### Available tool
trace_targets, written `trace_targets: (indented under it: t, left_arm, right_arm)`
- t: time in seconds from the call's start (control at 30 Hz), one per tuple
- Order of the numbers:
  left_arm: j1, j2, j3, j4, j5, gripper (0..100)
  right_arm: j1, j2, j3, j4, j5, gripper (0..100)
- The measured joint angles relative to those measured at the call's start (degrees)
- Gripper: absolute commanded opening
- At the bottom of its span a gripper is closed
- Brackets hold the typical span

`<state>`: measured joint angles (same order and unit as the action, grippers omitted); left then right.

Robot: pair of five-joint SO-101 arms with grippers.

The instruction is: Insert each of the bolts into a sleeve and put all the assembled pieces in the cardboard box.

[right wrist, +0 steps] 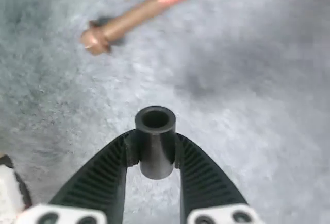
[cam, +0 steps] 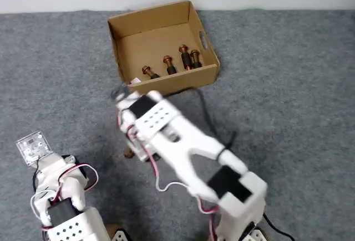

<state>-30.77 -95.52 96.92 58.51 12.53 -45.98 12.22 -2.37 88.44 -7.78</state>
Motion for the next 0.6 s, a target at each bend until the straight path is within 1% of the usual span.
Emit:
trace_targets:
  t: [0.13, 0.23, 0.33, 0.43, 0.6]
  left_arm:
    - [3.1, 0.0, 0.0, 0.0, -0.1, 1]
    - [3.7, 0.0, 0.0, 0.0, -0.1, 1]
    - [4.0, 0.0, 0.0, 0.0, -0.2, 1]
    - [4.0, 0.0, 0.0, 0.0, -1.7, 1]
    - [6.1, 0.1, -1.2, 0.2, -2.5, 1]
  right_arm:
    - [4.6, -7.4, 0.0, 5.4, -4.5, 0.9]
    - [8.1, -13.7, 0.2, 9.0, -8.0, 0.9]
    - [12.7, -20.7, 3.4, 10.1, -9.1, 0.9]
    - [17.8, -29.1, 9.9, 9.3, -9.4, 0.9]
    - [26.9, -46.2, 27.3, 1.6, -9.4, 0.8]
